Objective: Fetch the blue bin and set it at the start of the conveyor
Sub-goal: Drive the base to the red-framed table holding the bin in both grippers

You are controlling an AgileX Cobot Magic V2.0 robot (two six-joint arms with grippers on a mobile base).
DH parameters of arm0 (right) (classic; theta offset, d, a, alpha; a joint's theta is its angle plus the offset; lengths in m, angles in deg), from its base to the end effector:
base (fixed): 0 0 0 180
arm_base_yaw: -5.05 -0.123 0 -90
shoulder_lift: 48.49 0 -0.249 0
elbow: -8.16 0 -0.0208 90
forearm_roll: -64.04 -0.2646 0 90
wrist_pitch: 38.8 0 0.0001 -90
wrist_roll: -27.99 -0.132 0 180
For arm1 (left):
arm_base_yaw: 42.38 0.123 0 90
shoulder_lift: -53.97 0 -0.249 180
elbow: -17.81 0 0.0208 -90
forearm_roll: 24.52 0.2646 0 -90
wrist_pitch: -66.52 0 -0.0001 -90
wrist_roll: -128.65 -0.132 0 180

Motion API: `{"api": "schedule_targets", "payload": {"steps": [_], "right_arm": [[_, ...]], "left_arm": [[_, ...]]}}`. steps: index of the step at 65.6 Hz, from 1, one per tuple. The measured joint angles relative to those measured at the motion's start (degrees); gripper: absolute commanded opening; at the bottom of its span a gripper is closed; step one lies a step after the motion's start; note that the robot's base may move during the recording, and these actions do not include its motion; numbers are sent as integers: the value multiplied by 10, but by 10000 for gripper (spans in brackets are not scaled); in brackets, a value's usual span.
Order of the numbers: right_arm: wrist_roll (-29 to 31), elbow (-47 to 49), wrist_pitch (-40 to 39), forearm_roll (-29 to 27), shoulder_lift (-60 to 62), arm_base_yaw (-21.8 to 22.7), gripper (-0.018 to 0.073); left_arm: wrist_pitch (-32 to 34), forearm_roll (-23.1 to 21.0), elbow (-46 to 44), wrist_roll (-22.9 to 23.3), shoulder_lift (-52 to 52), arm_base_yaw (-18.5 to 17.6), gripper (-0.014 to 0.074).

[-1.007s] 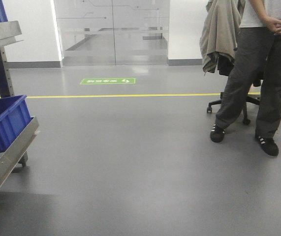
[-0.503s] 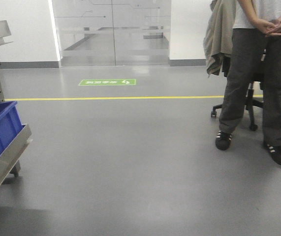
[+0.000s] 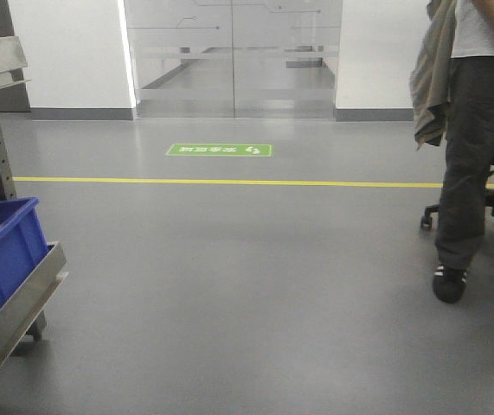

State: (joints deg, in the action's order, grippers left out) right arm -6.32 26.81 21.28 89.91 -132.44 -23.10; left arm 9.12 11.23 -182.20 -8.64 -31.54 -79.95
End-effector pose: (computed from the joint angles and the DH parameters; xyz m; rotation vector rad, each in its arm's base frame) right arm 0.2953 0.1014 0.4340 0.0880 2.0942 0.0983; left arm 0.2891 -0.1404 0.4472 -0.0375 1.9833 -0.1403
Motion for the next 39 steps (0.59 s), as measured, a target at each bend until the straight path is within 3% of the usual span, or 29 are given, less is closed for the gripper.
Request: {"api": "schedule_targets", "payload": {"steps": [39], "right_arm": [[0,0,-5,0,0,0,-162]], "left_arm": [[13,14,0,-1,0,0,-111]]}}
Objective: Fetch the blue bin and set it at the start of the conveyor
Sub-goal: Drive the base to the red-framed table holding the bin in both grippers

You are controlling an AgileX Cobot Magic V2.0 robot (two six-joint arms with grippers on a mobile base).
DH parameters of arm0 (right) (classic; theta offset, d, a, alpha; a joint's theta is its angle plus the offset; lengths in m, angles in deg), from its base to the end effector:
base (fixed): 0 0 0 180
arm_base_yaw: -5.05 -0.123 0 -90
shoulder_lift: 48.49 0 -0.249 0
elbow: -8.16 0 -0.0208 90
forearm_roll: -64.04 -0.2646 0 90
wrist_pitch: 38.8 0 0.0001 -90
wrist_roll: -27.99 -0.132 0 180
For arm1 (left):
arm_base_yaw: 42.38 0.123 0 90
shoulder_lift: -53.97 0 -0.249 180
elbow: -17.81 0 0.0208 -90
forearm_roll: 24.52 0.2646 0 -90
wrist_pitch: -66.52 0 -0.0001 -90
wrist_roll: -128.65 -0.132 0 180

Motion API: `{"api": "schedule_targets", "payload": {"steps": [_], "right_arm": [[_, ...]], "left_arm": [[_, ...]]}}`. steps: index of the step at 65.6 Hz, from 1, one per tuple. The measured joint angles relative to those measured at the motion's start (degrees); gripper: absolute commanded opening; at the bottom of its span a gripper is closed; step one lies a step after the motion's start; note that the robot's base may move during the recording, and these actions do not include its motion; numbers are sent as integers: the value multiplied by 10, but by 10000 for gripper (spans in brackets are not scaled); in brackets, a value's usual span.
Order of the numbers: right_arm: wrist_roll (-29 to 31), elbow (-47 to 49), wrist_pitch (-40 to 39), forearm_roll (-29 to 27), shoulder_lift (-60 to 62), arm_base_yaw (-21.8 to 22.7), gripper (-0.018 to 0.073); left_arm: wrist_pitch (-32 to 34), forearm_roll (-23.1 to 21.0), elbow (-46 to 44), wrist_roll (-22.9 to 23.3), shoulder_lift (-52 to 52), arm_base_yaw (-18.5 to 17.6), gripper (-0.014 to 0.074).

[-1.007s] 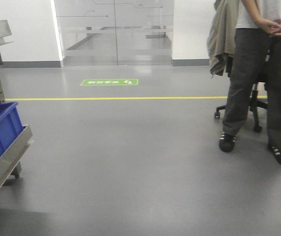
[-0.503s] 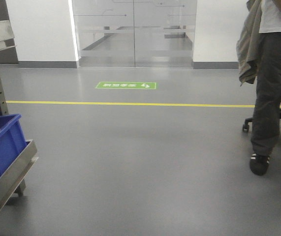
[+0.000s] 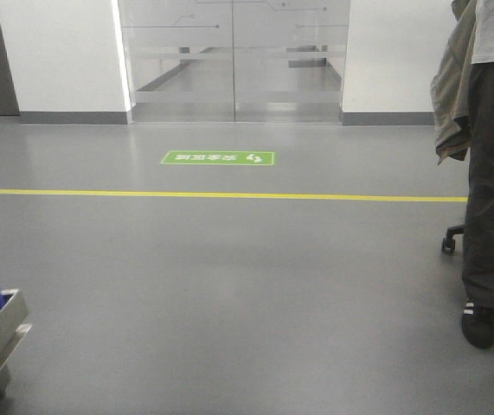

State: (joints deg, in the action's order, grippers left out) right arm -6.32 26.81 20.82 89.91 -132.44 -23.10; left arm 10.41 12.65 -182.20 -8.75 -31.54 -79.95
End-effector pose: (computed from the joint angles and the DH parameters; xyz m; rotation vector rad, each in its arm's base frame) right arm 0.2958 0.1019 0.4348 0.0855 2.0872 0.1027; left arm 0.2907 -0.1400 0.4509 -0.0242 1.9526 -0.1290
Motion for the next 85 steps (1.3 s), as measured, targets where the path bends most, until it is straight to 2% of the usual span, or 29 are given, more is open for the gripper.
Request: {"api": "schedule_targets", "payload": {"steps": [85], "right_arm": [[0,0,-1,4,0,0,-162]], "left_arm": [[6,5,0,0,0,0,-111]]}}
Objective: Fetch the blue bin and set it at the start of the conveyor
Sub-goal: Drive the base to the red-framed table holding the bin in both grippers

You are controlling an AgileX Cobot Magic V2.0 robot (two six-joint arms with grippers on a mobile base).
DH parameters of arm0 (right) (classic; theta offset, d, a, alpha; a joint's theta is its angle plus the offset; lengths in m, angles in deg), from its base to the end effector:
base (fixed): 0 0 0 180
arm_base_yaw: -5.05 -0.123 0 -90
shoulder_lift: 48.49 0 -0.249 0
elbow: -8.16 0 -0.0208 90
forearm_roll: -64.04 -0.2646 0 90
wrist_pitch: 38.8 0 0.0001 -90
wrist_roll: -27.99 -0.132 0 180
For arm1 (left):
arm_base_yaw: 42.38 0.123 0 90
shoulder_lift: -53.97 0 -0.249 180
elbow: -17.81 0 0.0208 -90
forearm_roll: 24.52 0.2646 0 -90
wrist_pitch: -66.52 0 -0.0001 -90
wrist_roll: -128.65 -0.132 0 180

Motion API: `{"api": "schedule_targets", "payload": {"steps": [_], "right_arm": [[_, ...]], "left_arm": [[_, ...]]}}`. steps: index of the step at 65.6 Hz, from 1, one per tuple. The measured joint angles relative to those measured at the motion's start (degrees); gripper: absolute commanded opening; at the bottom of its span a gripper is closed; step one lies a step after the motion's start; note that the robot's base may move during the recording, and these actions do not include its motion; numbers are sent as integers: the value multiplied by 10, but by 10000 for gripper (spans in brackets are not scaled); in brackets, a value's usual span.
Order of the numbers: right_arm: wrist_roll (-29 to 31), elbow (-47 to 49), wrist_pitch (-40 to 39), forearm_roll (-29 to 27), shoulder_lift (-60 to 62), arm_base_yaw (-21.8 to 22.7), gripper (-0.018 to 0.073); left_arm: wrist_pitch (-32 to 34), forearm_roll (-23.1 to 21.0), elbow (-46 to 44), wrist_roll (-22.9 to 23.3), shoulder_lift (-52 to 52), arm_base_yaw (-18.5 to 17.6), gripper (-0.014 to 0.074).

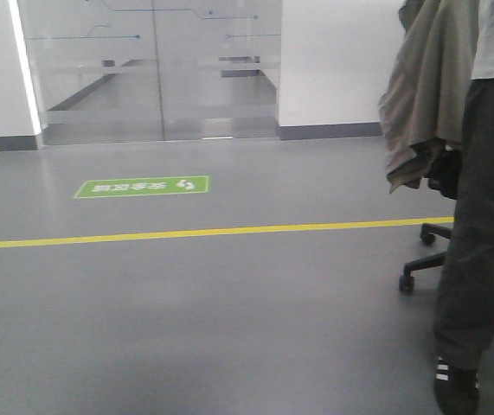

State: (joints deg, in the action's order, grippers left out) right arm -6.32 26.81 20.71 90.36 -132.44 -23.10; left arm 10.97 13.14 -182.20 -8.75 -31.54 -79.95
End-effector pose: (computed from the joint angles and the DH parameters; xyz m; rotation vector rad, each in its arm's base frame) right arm 0.2961 0.1012 0.4354 0.0842 2.0822 0.0952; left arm 0.2913 -0.1401 0.4524 -0.0193 1.9405 -0.1268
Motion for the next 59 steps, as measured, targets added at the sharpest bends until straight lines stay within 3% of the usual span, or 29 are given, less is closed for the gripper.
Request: {"api": "schedule_targets", "payload": {"steps": [59], "right_arm": [[0,0,0,1,0,0,-162]], "left_arm": [[2,0,0,0,0,0,-111]]}}
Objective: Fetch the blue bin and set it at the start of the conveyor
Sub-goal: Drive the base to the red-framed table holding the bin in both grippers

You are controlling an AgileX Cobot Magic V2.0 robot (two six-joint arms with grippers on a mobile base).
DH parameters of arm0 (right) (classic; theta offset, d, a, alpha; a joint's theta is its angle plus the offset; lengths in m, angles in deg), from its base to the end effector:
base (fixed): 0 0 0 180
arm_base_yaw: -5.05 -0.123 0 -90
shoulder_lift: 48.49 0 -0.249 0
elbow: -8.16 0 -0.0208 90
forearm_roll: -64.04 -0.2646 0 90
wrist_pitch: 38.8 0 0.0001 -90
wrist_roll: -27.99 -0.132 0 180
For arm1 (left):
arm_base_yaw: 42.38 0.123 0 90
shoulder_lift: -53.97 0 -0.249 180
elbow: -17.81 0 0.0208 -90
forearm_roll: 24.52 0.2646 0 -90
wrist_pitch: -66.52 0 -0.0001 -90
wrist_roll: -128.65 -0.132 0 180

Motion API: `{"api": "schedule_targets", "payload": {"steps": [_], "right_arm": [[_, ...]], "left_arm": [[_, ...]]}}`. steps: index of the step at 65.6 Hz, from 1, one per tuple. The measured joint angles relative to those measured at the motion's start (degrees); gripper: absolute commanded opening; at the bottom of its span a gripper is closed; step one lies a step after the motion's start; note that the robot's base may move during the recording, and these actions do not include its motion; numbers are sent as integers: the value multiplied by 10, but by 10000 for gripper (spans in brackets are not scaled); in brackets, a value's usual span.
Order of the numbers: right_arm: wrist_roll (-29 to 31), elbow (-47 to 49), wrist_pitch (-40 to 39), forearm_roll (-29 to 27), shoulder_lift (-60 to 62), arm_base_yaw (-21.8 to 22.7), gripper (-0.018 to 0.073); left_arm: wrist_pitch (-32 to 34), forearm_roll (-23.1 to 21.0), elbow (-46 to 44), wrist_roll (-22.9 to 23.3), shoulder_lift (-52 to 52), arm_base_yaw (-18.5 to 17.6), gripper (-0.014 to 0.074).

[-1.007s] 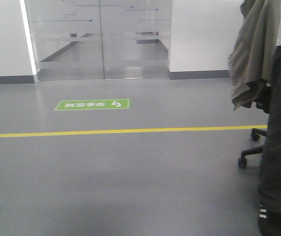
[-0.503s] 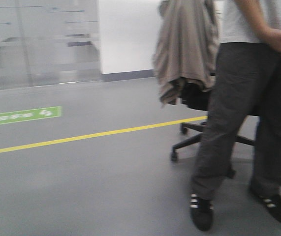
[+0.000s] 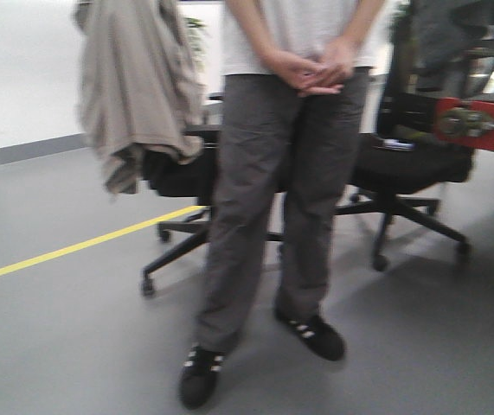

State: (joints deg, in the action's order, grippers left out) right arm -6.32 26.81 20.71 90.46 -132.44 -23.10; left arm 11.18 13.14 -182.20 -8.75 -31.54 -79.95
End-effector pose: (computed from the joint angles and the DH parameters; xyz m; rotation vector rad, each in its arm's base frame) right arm 0.2962 0.1010 0.4354 0.0841 2.0815 0.0933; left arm 0.2914 -0.1404 0.4527 -0.0178 1.9376 -0.1291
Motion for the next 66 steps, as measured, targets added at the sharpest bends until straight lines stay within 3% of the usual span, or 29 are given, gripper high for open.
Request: {"api": "schedule_targets", "payload": {"steps": [66], "right_arm": [[0,0,1,0,0,0,-162]], "left_arm": [[0,0,0,0,0,0,-111]]}}
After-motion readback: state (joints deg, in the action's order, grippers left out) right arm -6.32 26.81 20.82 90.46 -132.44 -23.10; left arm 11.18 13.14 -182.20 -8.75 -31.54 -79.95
